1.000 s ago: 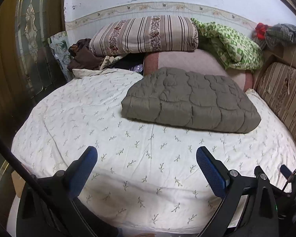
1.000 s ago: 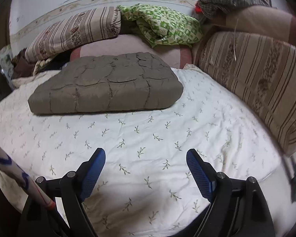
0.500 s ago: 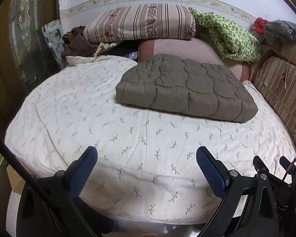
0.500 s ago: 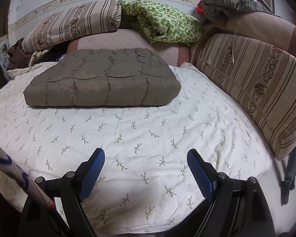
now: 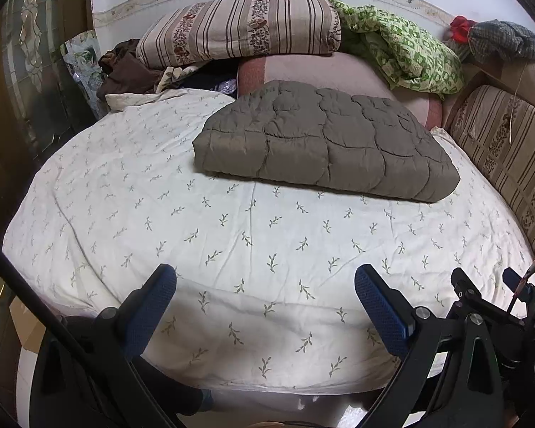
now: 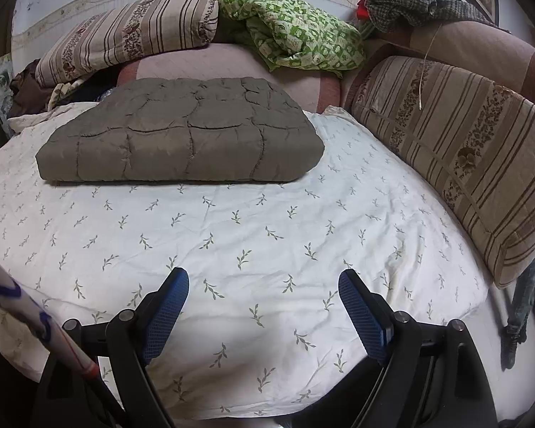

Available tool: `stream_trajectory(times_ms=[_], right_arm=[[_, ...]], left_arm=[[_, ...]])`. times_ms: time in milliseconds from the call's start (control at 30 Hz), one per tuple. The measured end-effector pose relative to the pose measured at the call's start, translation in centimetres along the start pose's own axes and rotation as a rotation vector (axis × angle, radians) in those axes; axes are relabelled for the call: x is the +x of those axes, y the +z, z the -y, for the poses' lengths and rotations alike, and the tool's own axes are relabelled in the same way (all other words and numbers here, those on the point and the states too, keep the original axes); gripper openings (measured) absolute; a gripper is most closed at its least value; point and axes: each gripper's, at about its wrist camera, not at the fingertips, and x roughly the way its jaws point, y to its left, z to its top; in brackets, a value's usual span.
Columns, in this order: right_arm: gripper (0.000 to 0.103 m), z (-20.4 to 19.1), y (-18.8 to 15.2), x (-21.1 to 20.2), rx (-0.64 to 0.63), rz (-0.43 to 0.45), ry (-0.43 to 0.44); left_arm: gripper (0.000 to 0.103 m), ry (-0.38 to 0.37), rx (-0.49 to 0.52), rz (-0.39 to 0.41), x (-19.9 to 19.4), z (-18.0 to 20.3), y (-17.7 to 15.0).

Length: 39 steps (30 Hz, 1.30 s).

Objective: Fold large clothes

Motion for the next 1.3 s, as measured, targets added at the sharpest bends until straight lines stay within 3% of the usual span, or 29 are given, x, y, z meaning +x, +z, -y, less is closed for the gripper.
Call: stream_trajectory(times_ms=[1300], right_arm=[[0.091,-1.5,-1.2,1.5,-0.063,-0.065,-0.032]], left_arm=[[0.1,-0.002,-0.001,-0.065,1.9,-0.1,-0.9]])
